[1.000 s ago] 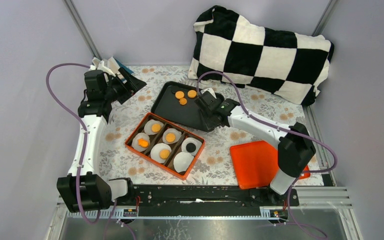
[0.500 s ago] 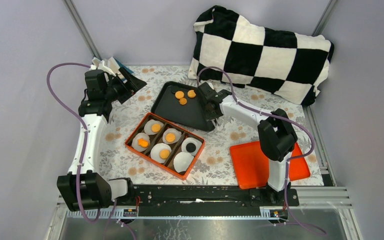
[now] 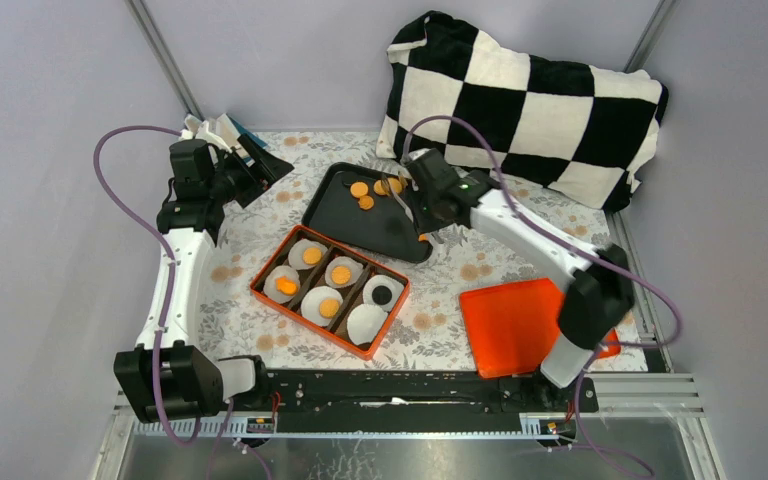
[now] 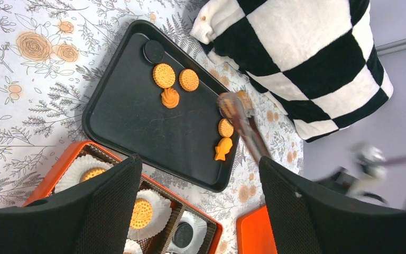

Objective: Pack the cookies

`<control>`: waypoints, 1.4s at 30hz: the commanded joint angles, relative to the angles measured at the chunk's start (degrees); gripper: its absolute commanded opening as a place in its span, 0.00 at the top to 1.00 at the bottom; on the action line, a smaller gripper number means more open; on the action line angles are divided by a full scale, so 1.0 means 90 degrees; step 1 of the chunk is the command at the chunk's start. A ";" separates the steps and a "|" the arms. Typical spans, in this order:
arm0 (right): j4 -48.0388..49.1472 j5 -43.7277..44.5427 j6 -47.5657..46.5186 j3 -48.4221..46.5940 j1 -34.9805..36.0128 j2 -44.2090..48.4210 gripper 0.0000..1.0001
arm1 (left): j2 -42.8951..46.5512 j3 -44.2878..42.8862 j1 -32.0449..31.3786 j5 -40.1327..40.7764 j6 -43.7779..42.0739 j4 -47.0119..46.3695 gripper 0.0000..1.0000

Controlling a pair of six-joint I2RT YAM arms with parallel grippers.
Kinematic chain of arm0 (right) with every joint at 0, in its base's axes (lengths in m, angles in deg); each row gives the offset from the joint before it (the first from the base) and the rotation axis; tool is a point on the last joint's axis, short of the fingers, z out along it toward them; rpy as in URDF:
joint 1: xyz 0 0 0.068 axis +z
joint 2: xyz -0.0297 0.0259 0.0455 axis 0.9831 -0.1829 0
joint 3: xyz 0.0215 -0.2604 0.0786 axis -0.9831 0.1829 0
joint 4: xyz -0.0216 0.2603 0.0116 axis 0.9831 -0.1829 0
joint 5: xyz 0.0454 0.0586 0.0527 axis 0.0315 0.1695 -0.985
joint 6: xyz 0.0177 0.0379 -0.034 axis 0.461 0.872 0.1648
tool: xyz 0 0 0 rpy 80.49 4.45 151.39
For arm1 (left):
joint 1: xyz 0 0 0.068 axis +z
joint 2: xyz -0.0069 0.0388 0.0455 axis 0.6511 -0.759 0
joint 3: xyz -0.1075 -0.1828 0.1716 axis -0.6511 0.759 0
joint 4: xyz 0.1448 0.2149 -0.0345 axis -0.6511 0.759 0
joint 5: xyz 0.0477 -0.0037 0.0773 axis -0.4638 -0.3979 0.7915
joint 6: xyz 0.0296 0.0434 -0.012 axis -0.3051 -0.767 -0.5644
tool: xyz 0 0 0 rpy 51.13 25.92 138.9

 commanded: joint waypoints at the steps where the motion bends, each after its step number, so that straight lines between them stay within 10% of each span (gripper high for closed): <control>1: -0.0369 -0.0704 0.0070 0.0188 0.0238 0.1683 0.99 | 0.0143 -0.0025 -0.0049 -0.0090 0.0048 -0.0097 0.14; 12: -0.1502 -0.0865 0.0877 0.1288 0.2768 0.3076 0.96 | 0.0384 -0.0080 -0.0088 0.0011 -0.0023 0.0166 0.14; 31: -0.1340 -0.1218 0.1615 0.2232 0.3707 0.3069 0.95 | 0.0517 -0.0133 -0.0128 0.0098 -0.0038 0.0328 0.14; 42: -0.1330 -0.0887 0.1681 0.2277 0.3734 0.3080 0.60 | 0.0383 -0.0222 -0.0191 -0.0333 -0.0186 0.0296 0.03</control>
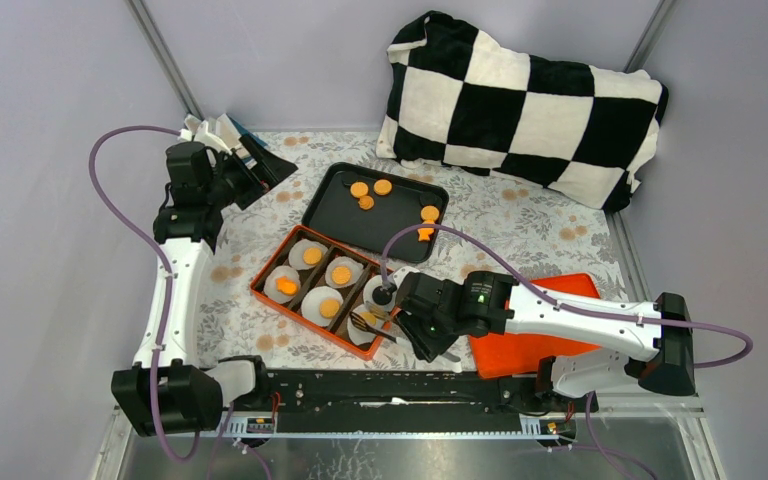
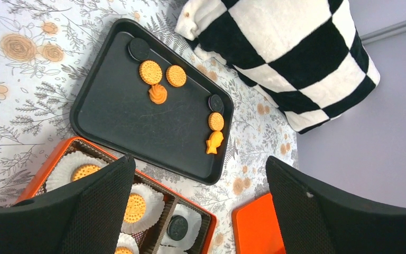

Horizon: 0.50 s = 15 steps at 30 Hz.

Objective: Pack the cookies

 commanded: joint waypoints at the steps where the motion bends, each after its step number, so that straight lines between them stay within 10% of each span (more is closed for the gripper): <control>1: 0.0020 0.0124 0.0112 -0.0194 0.0042 0.0146 0.60 | -0.0017 -0.0198 -0.0098 -0.0286 -0.0150 0.0088 0.03; 10: 0.0163 -0.0005 0.0130 -0.0063 0.0037 0.0320 0.47 | 0.0048 -0.0166 -0.0127 -0.0346 -0.0142 0.0044 0.03; 15: 0.0153 0.0520 0.0185 -0.0180 0.0037 0.0507 0.81 | 0.0057 -0.0172 -0.0125 -0.0309 -0.0129 0.0040 0.03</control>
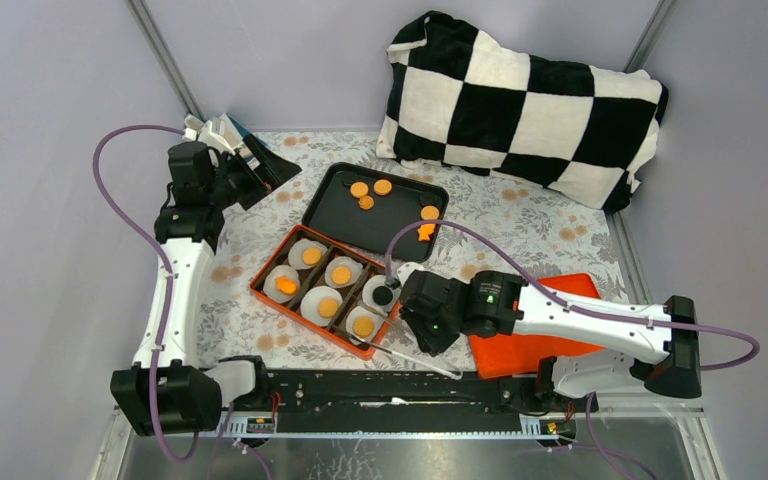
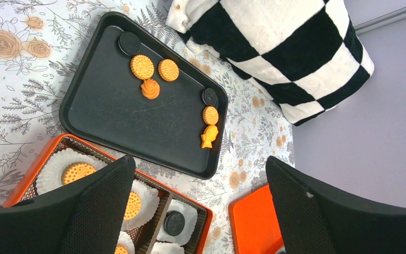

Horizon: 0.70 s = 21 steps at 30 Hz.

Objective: Pack the cookies

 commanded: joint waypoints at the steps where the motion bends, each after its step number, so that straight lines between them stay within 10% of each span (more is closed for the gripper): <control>1: 0.0067 0.0613 0.0139 -0.0176 0.0042 0.0437 0.83 | 0.0060 -0.0167 -0.0028 -0.0079 -0.0105 0.0045 0.03; 21: 0.1463 0.0742 -0.0064 0.1324 0.0038 -0.1258 0.59 | 0.0017 -0.0036 -0.0129 -0.0062 -0.0018 -0.0092 0.03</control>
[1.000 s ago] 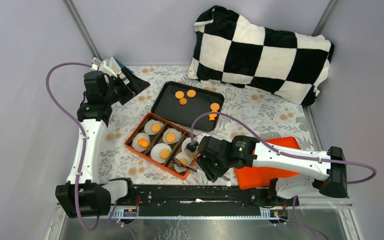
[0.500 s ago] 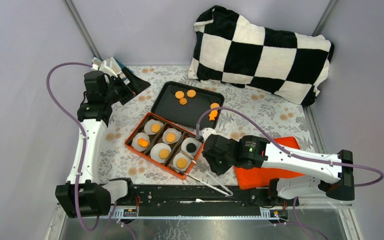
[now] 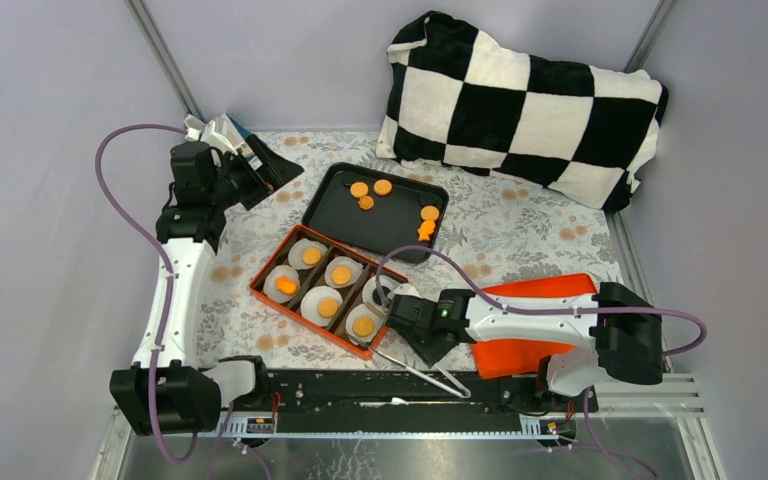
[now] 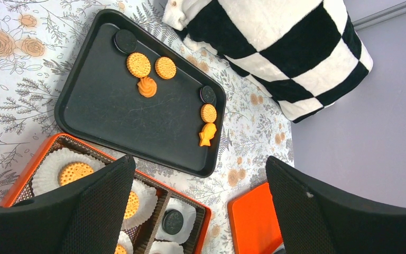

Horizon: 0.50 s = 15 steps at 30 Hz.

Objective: Pack the cookies

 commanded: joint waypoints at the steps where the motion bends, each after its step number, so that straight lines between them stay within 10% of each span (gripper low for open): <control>1: 0.0612 0.0086 -0.0019 0.0185 0.0037 -0.0118 0.59 | 0.0016 -0.0002 -0.0051 -0.0074 -0.0009 -0.0132 0.03; 5: 0.0803 0.0198 -0.0184 0.0173 -0.0008 -0.0455 0.64 | -0.0011 0.0033 -0.0052 -0.0087 0.0005 -0.0139 0.03; 8: 0.0720 0.0308 -0.0276 -0.0018 -0.0021 -0.0554 1.00 | 0.0001 0.0026 -0.0052 -0.0082 -0.0004 -0.0141 0.03; 15: -0.1027 0.1611 0.0077 -0.1567 -0.0020 0.0503 1.00 | 0.0129 -0.0054 -0.0098 -0.0065 0.0031 -0.0137 0.03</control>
